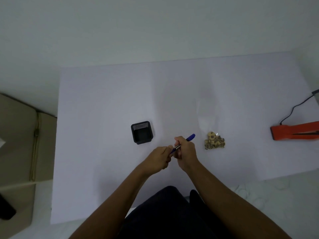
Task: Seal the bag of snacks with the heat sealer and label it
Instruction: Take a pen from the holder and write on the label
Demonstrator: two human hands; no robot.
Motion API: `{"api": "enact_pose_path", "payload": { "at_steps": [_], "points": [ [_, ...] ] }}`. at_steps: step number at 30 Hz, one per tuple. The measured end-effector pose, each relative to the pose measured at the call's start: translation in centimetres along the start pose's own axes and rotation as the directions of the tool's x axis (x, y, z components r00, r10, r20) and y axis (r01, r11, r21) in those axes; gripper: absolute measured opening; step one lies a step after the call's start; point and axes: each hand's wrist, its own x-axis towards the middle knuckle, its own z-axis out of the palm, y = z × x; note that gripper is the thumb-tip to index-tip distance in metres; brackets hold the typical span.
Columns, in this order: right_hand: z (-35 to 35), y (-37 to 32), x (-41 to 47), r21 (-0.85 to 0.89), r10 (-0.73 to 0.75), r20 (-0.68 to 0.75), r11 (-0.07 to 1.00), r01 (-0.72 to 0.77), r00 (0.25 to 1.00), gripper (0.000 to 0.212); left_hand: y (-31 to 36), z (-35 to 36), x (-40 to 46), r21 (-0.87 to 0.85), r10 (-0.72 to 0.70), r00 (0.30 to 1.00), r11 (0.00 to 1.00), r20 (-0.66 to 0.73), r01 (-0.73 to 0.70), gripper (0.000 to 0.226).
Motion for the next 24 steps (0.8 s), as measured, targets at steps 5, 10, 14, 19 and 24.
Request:
{"api": "enact_pose_path", "payload": {
  "at_steps": [5, 10, 14, 19, 24],
  "points": [
    [0.0, -0.1, 0.6, 0.019, -0.015, -0.069, 1.0, 0.017, 0.998, 0.036, 0.3, 0.4, 0.7, -0.323, -0.142, 0.986, 0.932, 0.088, 0.163, 0.046],
    [0.6, 0.3, 1.4, 0.056, 0.061, -0.114, 0.997, -0.055, 0.992, 0.031, 0.4, 0.3, 1.0, -0.145, -0.141, 0.99, 0.98, -0.011, 0.138, 0.043],
    [0.8, 1.0, 2.3, 0.125, 0.168, -0.187, 0.981, -0.147, 0.968, 0.026, -0.2, -0.2, 1.3, 0.751, 0.192, 0.98, 0.655, -0.054, -0.087, 0.018],
    [-5.1, -2.2, 5.4, 0.165, 0.094, -0.4, 0.986, -0.03, 0.912, 0.025, -1.5, -2.5, -0.7, 0.761, 0.422, 0.891, 0.63, -0.167, -0.156, 0.003],
    [-3.7, -3.8, 4.9, -0.03, -0.087, -0.231, 0.996, 0.082, 0.969, 0.036, -5.7, -4.2, 1.0, 0.519, 0.048, 0.9, 0.829, -0.432, 0.205, 0.027]
  ]
}}
